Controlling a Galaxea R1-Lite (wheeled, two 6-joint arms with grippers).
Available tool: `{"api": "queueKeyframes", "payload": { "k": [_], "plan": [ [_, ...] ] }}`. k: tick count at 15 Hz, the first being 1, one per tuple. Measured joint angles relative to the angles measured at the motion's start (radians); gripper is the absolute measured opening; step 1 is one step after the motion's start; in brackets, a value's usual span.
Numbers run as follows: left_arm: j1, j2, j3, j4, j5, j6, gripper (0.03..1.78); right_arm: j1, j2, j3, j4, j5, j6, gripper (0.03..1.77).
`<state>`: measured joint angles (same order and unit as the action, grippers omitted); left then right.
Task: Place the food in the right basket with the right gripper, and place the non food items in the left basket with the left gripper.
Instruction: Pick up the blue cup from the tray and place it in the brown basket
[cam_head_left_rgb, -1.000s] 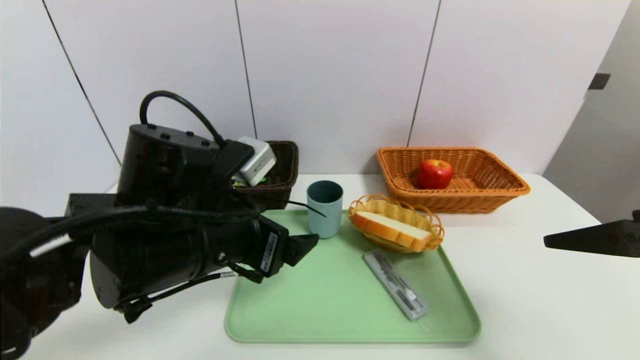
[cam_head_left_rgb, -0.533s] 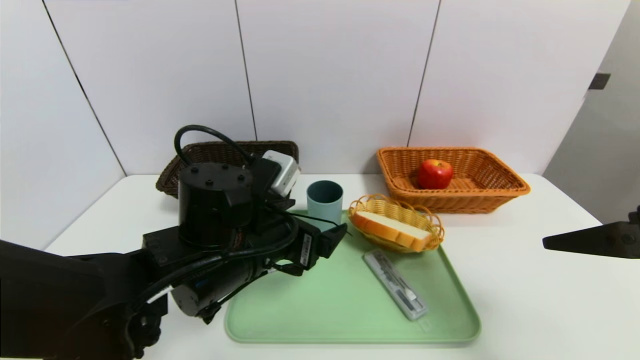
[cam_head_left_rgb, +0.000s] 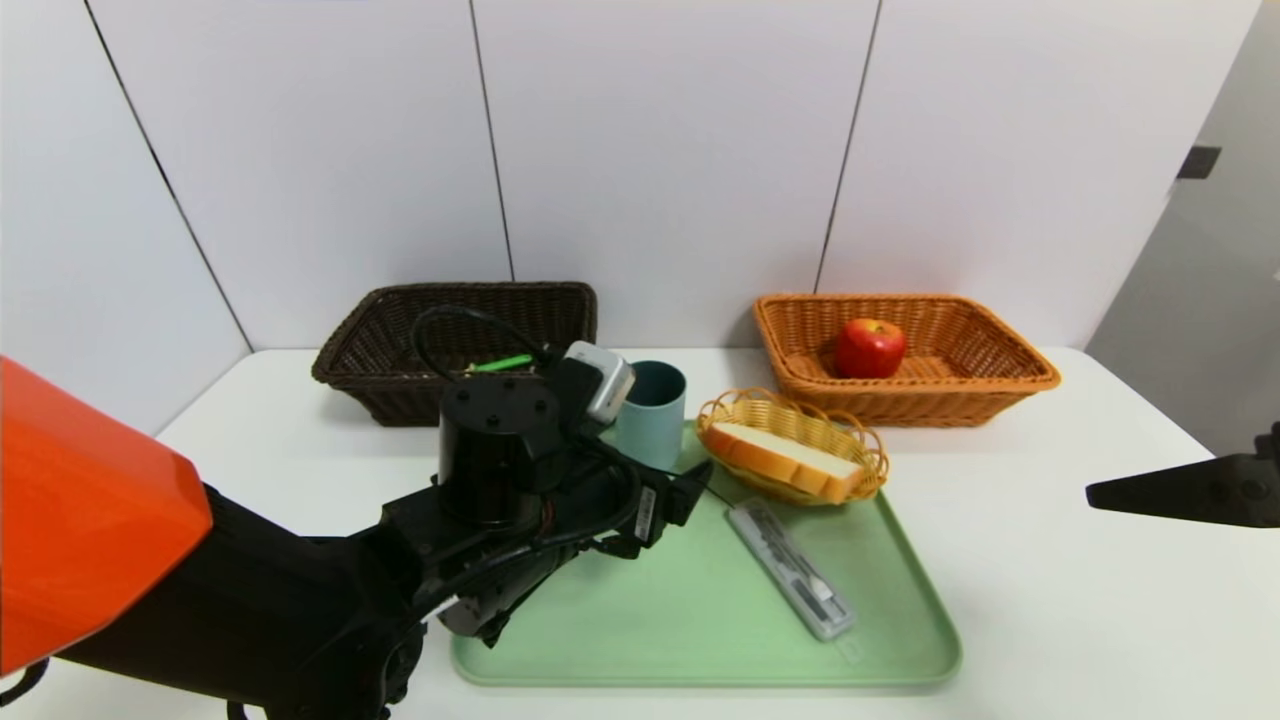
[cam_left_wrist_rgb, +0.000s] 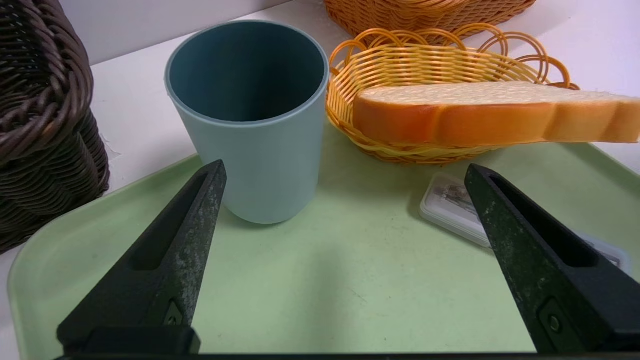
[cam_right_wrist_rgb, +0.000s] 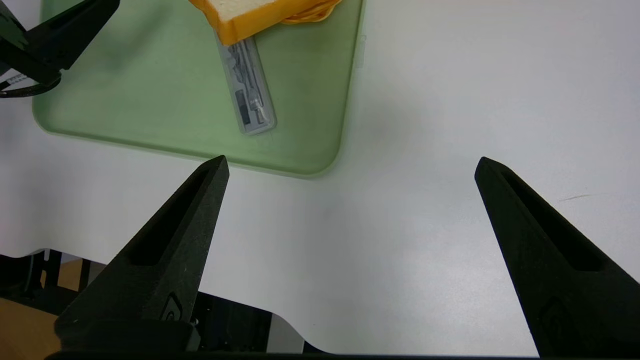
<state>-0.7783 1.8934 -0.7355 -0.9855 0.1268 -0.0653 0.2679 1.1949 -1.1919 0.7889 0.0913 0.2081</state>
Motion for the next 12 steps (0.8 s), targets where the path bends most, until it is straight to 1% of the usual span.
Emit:
{"api": "queueKeyframes", "payload": {
  "k": [3, 7, 12],
  "plan": [
    [0.018, 0.037, 0.000, -0.031, 0.000, 0.000, 1.69, 0.000, 0.000, 0.001, 0.001, 0.000, 0.000, 1.70],
    [0.056, 0.067, -0.001, -0.038, 0.000, 0.000, 1.69, 0.000, 0.000, 0.000, 0.001, -0.001, -0.005, 1.70],
    [0.065, 0.103, -0.033, -0.041, 0.000, 0.000, 1.69, 0.001, 0.000, 0.001, 0.002, 0.000, -0.005, 1.70]
  ]
}}
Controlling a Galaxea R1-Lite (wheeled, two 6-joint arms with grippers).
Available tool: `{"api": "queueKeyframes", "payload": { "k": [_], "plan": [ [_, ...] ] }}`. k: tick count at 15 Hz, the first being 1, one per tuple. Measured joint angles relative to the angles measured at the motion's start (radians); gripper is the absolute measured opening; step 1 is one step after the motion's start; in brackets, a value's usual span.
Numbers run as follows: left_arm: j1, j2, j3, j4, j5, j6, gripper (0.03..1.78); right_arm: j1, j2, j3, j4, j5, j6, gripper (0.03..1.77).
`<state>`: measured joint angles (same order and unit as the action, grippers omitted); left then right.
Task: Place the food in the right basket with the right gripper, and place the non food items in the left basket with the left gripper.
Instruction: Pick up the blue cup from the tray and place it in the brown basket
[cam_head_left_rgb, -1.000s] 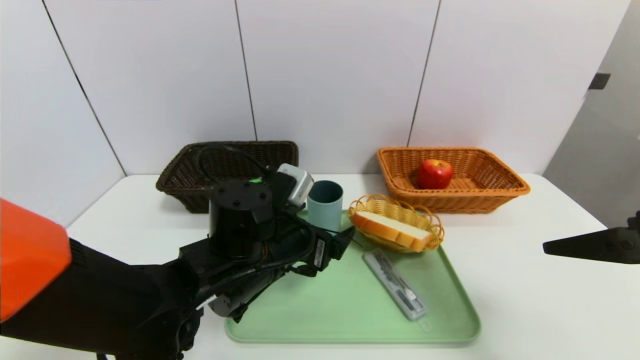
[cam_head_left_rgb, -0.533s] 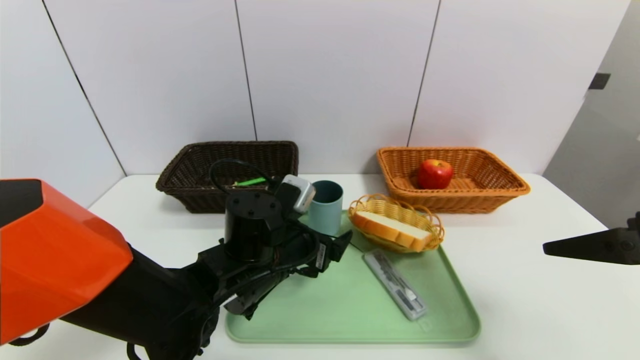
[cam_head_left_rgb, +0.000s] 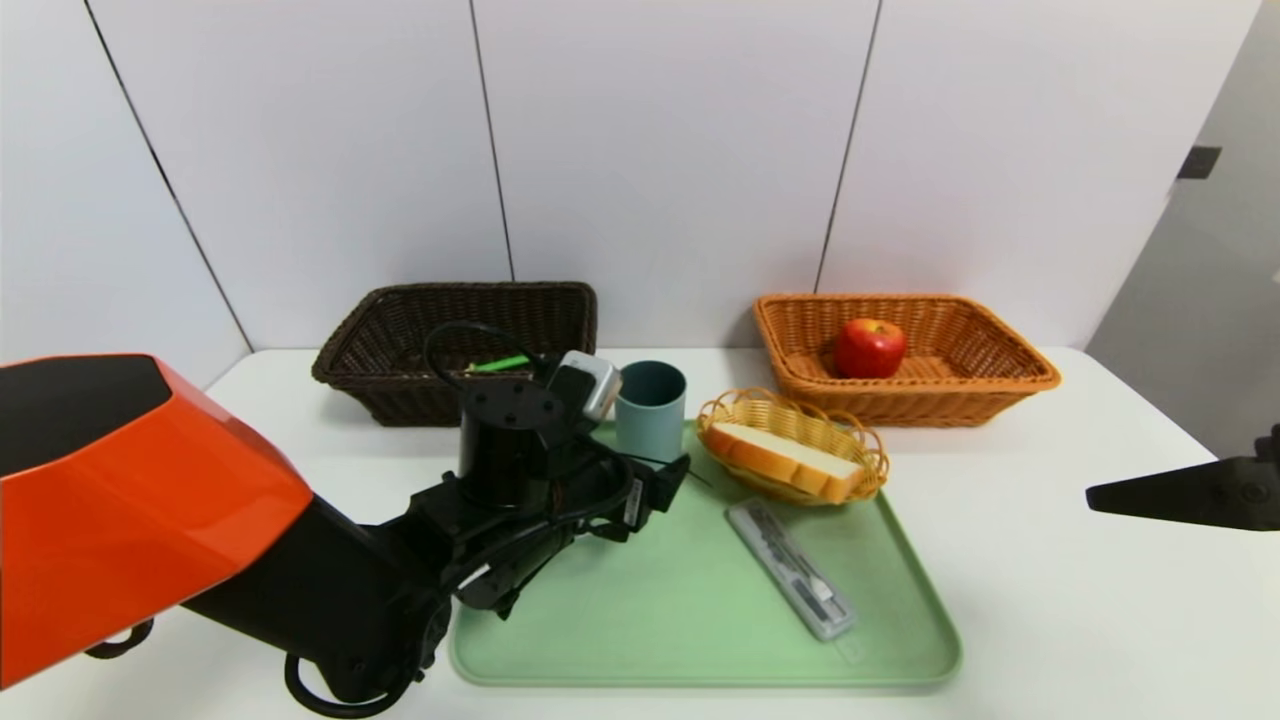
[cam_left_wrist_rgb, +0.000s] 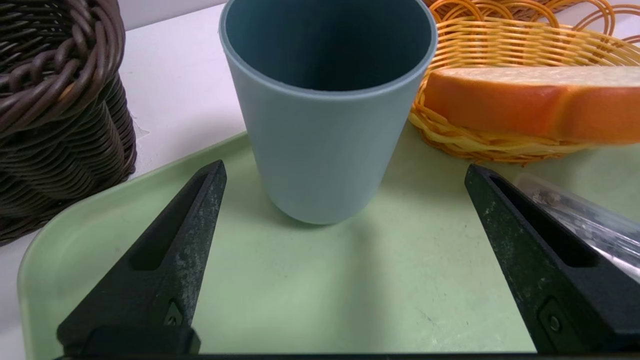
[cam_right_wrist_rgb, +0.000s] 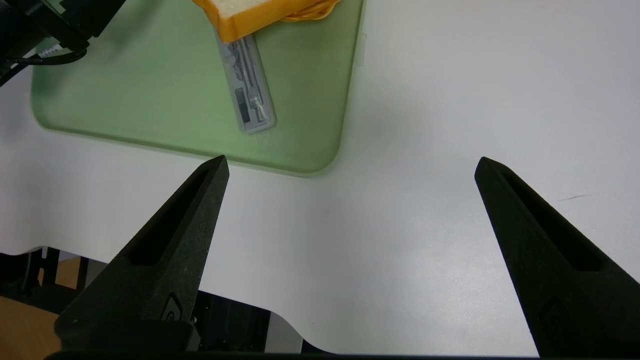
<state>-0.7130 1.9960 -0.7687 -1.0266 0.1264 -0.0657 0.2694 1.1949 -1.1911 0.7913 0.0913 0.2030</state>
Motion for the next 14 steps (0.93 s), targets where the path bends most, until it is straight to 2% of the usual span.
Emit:
{"api": "queueKeyframes", "payload": {
  "k": [6, 14],
  "plan": [
    [0.014, 0.044, -0.046, 0.004, -0.003, 0.049, 1.69, -0.001, -0.001, 0.005, 0.003, -0.001, 0.000, 1.70],
    [0.045, 0.099, -0.122, 0.007, -0.009, 0.054, 1.69, -0.001, 0.002, 0.004, 0.003, -0.001, 0.000, 1.70]
  ]
}}
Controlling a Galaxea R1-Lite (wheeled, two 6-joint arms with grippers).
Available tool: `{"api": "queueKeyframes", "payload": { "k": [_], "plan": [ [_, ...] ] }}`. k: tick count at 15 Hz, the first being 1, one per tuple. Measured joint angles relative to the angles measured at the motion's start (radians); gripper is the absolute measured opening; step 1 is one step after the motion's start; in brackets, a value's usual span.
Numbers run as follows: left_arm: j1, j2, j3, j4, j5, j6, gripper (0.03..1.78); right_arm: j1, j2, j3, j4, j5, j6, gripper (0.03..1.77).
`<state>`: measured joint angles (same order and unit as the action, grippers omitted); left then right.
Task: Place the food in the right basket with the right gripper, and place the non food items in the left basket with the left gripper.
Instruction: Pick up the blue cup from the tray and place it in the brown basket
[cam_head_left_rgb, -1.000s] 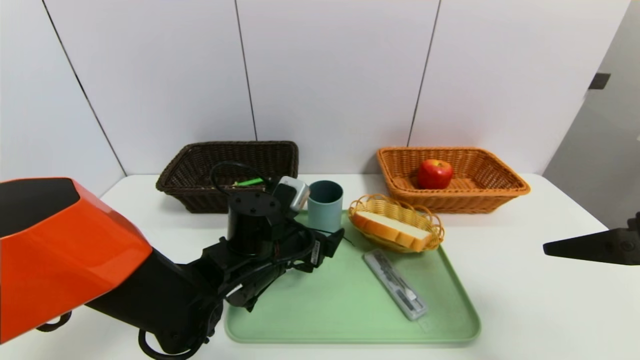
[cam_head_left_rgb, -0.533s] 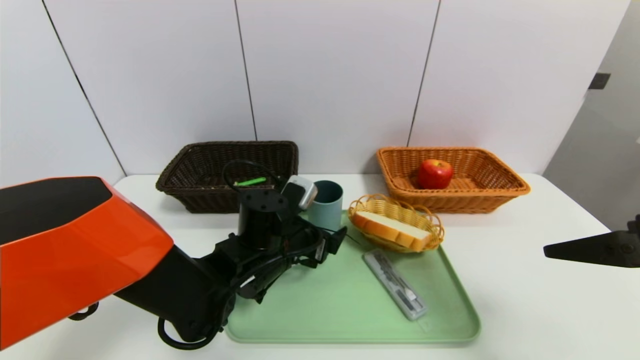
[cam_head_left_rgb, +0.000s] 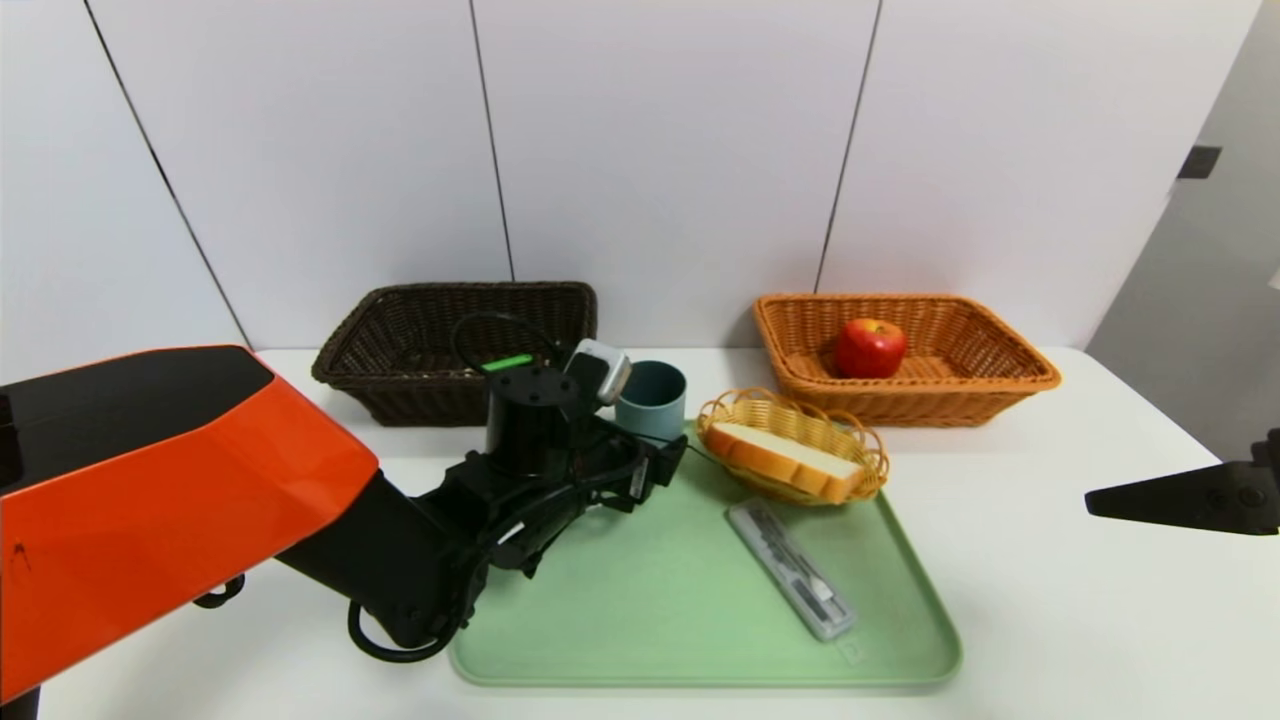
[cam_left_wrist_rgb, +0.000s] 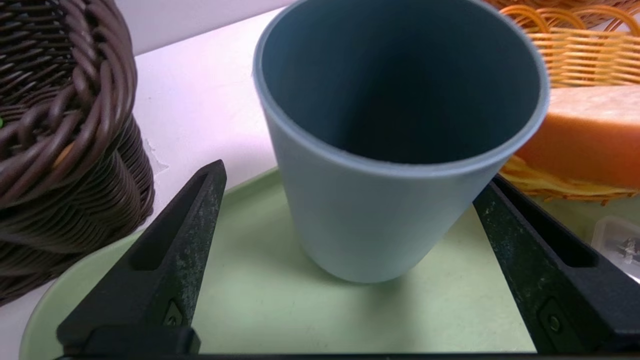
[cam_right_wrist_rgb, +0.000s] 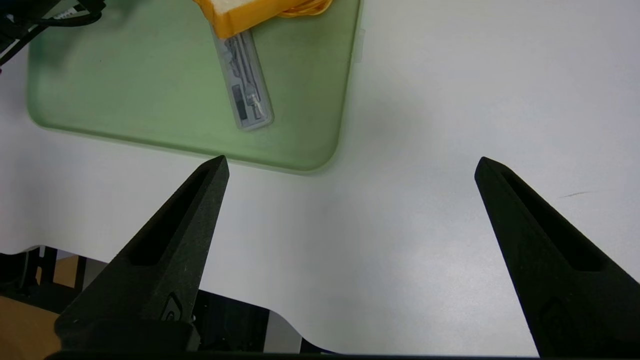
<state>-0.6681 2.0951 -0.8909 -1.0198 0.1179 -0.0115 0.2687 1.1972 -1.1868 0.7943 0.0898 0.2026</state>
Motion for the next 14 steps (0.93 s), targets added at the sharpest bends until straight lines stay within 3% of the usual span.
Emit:
{"api": "queueKeyframes", "payload": {
  "k": [11, 12, 14],
  "plan": [
    [-0.001, 0.022, -0.067, 0.016, -0.004, 0.024, 1.69, 0.000, 0.002, 0.001, 0.000, 0.000, 0.000, 1.70],
    [-0.001, 0.022, -0.069, 0.016, -0.004, 0.024, 1.63, 0.000, 0.002, 0.001, 0.000, 0.000, 0.000, 1.70],
    [-0.001, 0.024, -0.069, 0.016, -0.004, 0.024, 1.30, 0.001, 0.002, 0.001, 0.000, 0.000, 0.000, 1.70]
  ]
}}
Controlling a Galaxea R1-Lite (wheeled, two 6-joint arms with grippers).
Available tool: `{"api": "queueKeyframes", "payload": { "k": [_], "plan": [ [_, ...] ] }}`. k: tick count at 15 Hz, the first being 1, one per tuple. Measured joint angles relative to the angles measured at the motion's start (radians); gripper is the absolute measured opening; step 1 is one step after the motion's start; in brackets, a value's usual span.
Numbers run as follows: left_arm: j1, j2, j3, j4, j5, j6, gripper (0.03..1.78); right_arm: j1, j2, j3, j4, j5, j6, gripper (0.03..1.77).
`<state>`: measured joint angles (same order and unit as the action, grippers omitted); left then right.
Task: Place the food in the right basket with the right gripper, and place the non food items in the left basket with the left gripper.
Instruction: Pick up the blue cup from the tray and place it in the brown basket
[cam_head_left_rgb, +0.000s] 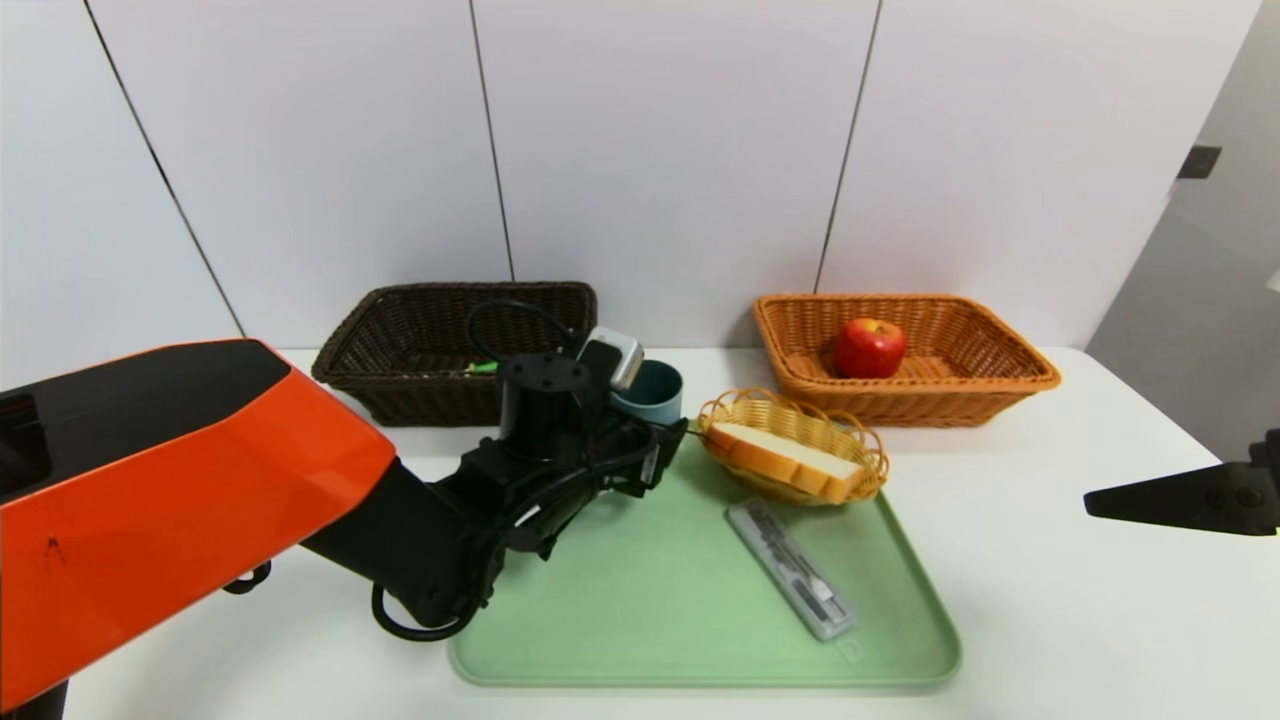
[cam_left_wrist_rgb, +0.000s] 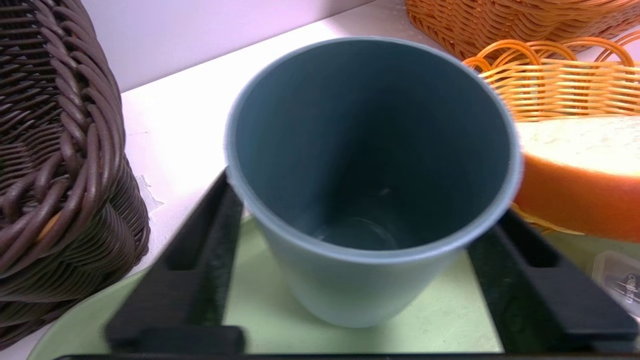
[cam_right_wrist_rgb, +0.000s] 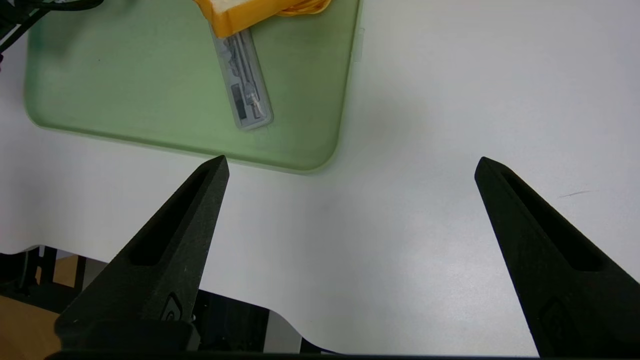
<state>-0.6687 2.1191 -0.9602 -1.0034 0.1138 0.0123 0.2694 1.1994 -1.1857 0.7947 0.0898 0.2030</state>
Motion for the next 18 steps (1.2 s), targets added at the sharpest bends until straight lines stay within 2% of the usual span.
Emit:
{"api": "queueKeyframes", "payload": {
  "k": [1, 3, 9, 13, 15, 18],
  "plan": [
    [0.000, 0.001, 0.000, 0.000, 0.000, 0.000, 1.18, 0.000, 0.000, 0.000, 0.000, 0.000, 0.000, 1.70],
    [0.000, 0.000, 0.002, -0.002, 0.001, 0.000, 1.12, -0.001, 0.000, 0.000, 0.000, 0.000, 0.000, 1.70],
    [-0.013, -0.049, 0.023, 0.005, 0.000, 0.003, 1.10, 0.000, -0.001, 0.000, 0.000, 0.000, 0.000, 1.70],
    [-0.051, -0.119, 0.027, 0.042, 0.000, 0.041, 1.10, 0.000, -0.002, 0.000, -0.003, 0.004, 0.001, 1.70],
    [-0.060, -0.166, 0.011, 0.102, 0.000, 0.043, 1.10, 0.000, -0.003, 0.000, -0.003, 0.003, 0.002, 1.70],
    [-0.050, -0.238, -0.086, 0.254, 0.004, 0.042, 1.10, 0.000, -0.005, 0.001, -0.005, 0.004, 0.001, 1.70]
  ]
}}
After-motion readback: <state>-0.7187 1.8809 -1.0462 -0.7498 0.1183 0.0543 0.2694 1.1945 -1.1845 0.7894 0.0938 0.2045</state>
